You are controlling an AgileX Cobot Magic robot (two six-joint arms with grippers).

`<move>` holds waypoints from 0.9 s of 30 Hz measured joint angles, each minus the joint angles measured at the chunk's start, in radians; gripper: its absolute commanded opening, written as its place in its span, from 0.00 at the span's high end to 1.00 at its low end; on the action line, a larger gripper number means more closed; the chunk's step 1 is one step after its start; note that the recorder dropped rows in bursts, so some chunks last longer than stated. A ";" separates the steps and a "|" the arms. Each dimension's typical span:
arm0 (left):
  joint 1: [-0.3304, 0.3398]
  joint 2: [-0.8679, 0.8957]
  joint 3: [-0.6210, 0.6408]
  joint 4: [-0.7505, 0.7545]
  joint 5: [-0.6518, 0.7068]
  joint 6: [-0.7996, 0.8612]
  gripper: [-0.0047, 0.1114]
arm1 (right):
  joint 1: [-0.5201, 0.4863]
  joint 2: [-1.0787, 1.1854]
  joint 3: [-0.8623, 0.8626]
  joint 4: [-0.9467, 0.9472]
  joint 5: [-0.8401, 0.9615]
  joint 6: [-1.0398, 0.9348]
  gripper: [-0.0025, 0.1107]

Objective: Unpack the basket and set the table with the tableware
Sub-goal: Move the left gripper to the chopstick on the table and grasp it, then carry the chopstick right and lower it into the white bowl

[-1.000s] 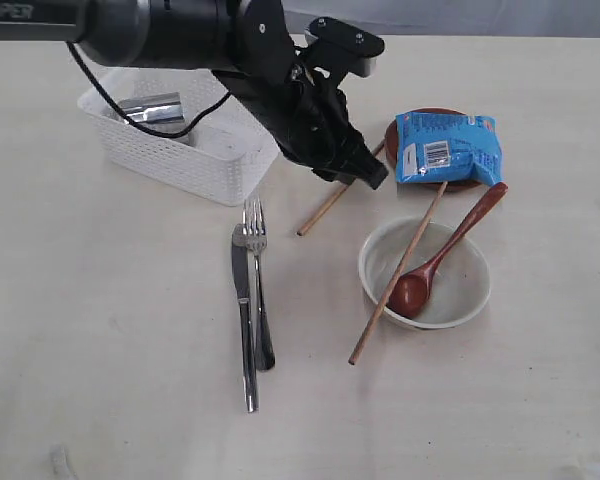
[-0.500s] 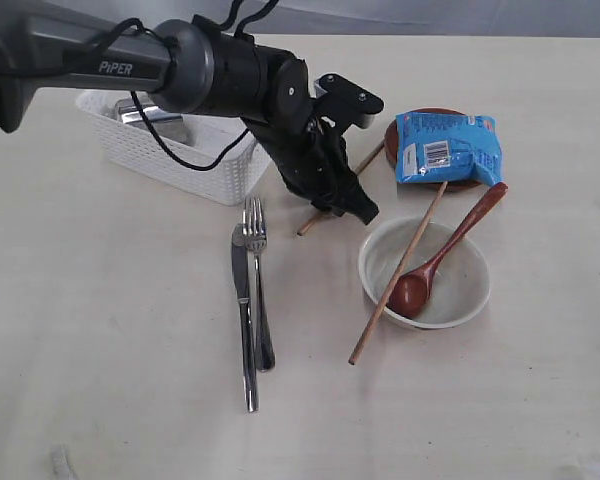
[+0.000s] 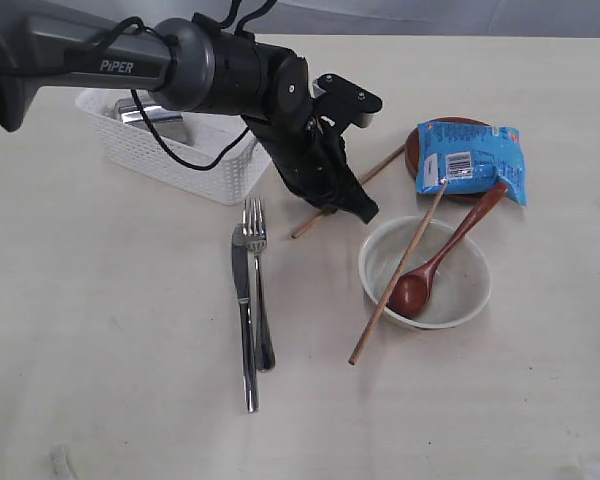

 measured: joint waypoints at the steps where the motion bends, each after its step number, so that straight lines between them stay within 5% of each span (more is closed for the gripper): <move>1: 0.000 -0.003 0.000 0.000 0.009 -0.005 0.96 | 0.000 0.000 0.000 0.000 0.000 0.000 0.98; 20: 0.000 -0.172 0.000 0.036 0.094 -0.042 0.96 | 0.000 0.000 0.000 0.031 0.000 0.000 0.98; 27: 0.000 -0.246 0.000 0.187 0.178 -0.162 0.96 | 0.000 0.000 0.000 0.037 0.002 0.000 0.98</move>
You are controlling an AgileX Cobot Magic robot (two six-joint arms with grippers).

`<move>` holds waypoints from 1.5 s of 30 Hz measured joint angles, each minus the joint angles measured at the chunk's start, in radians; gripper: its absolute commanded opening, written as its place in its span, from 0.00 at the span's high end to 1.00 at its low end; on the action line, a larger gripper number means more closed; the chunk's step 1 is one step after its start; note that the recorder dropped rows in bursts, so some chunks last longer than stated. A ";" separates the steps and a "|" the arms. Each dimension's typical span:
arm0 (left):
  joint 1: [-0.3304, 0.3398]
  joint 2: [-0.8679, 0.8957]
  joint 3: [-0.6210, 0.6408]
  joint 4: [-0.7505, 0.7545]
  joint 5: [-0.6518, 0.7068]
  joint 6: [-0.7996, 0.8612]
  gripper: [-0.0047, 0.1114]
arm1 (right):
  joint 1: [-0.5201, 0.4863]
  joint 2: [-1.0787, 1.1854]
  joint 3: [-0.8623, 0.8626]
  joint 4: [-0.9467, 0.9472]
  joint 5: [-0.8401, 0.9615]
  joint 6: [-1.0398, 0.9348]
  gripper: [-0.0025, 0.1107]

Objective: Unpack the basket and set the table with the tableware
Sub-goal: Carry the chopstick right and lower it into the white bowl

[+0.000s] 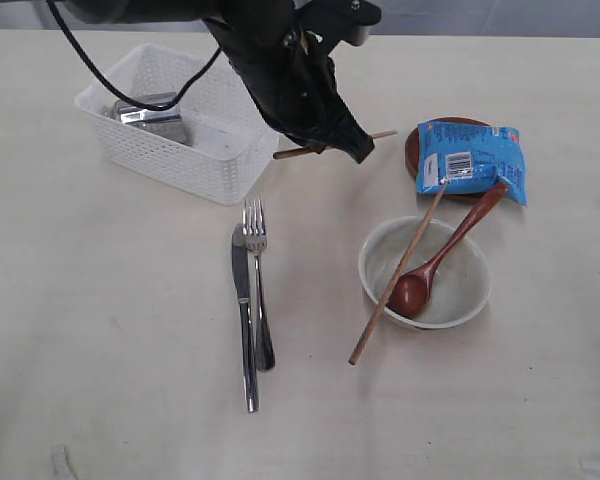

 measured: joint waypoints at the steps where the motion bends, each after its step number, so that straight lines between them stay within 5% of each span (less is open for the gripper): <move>1: 0.000 -0.013 0.000 0.022 0.010 -0.018 0.96 | 0.000 0.000 0.000 0.002 0.001 0.000 0.98; 13: -0.024 -0.175 0.091 -0.082 0.072 -0.057 0.96 | 0.000 0.000 0.000 0.015 0.001 0.000 0.98; 24: -0.220 -0.304 0.453 -0.105 -0.320 -0.353 0.96 | 0.000 0.000 0.000 0.030 0.001 0.000 0.98; 30: -0.260 -0.304 0.568 -0.109 -0.505 -0.446 0.96 | 0.000 0.000 0.000 0.053 0.001 -0.002 0.98; 45: -0.286 -0.304 0.629 -0.109 -0.552 -0.462 0.96 | 0.000 0.000 0.000 0.066 0.001 -0.004 0.98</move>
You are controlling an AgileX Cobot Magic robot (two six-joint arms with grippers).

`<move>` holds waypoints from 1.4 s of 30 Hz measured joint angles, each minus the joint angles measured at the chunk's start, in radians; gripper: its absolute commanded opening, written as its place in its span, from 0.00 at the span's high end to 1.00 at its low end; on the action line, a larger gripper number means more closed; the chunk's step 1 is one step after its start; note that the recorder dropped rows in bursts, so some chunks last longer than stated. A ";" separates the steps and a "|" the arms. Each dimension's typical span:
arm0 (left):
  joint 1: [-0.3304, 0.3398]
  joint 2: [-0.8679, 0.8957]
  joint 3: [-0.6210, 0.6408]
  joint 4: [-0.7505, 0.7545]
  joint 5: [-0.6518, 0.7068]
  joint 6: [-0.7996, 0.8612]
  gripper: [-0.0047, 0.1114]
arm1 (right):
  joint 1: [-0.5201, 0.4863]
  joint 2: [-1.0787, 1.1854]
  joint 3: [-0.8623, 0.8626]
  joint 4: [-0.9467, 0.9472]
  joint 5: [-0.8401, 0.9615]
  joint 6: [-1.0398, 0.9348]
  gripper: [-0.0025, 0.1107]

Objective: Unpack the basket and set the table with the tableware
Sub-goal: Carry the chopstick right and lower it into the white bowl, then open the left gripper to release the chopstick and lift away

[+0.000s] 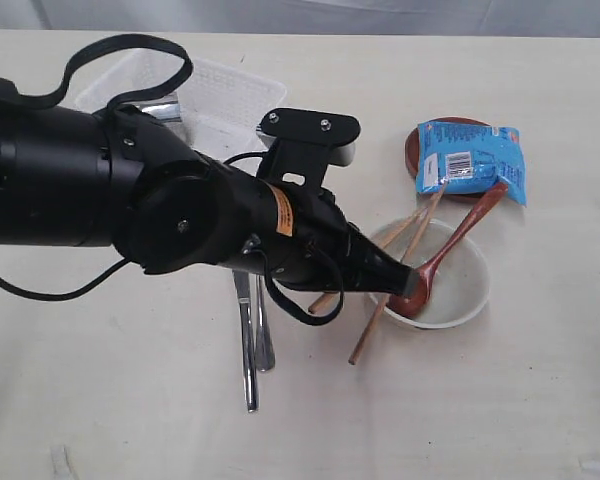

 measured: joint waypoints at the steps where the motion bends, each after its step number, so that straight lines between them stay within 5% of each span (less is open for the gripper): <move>1: -0.005 0.000 0.000 0.000 0.000 0.000 0.96 | 0.000 0.000 0.000 0.000 0.000 0.000 0.98; 27: -0.051 0.100 0.000 0.000 -0.050 -0.024 0.96 | 0.000 0.000 0.000 0.013 0.000 -0.021 0.98; 42: -0.051 0.100 0.000 0.000 -0.089 -0.022 0.66 | 0.000 0.000 0.000 0.026 0.001 -0.042 0.98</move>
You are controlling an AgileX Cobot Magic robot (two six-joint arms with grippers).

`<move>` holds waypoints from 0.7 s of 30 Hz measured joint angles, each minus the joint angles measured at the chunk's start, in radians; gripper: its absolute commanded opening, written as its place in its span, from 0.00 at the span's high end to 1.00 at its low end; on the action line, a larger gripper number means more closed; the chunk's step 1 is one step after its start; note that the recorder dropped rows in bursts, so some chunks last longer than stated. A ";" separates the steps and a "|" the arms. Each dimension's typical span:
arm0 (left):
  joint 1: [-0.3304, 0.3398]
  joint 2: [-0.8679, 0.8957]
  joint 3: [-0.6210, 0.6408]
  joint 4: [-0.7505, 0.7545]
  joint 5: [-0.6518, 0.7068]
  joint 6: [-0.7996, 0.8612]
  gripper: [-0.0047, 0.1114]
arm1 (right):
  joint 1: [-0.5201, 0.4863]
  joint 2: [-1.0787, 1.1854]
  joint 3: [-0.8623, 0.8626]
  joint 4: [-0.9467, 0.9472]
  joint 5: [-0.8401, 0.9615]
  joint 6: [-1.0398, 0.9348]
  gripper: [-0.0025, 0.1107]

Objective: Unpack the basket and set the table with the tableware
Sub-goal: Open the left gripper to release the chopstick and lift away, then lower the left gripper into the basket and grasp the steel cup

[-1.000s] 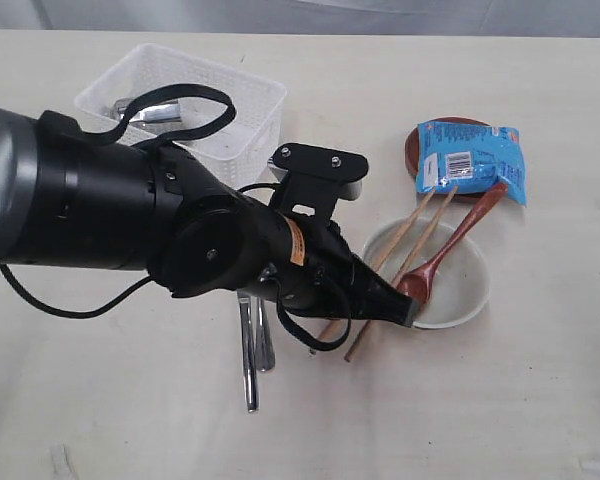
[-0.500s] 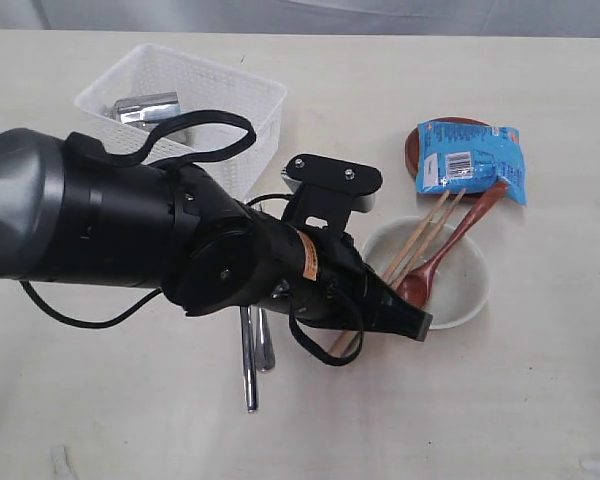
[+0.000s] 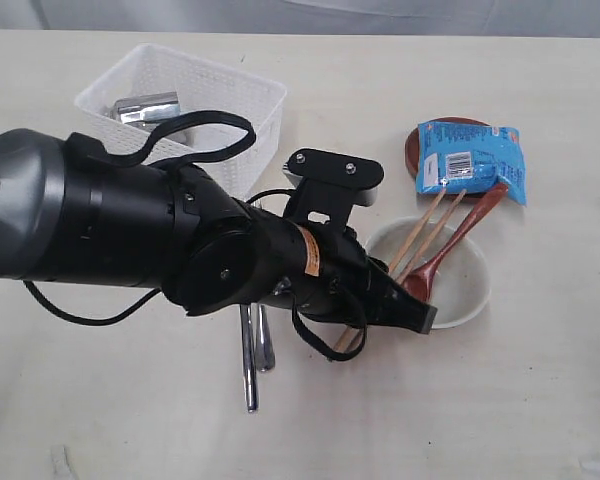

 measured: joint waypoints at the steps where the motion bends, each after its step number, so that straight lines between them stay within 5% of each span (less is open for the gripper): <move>1: 0.000 -0.005 0.000 0.000 0.000 0.000 0.65 | 0.000 0.000 0.000 0.000 0.000 0.000 0.98; 6: 0.071 -0.142 0.000 0.000 0.024 0.041 0.63 | 0.000 0.000 0.000 0.000 0.016 0.000 0.98; 9: 0.282 -0.245 -0.041 0.089 0.202 0.044 0.54 | 0.000 0.000 0.000 0.000 0.023 0.000 0.98; 10: 0.331 -0.257 -0.065 0.127 0.249 0.044 0.45 | 0.000 0.000 0.000 0.000 0.026 0.000 0.98; 12: 0.477 -0.254 -0.186 0.283 0.413 0.069 0.40 | 0.000 0.000 0.000 0.000 0.026 0.000 0.98; 14: 0.551 -0.204 -0.282 0.334 0.513 0.128 0.40 | 0.000 0.000 0.000 0.000 0.024 0.000 0.98; 21: 0.650 0.160 -0.693 0.330 0.909 0.219 0.40 | 0.000 0.000 0.000 -0.002 0.022 0.000 0.98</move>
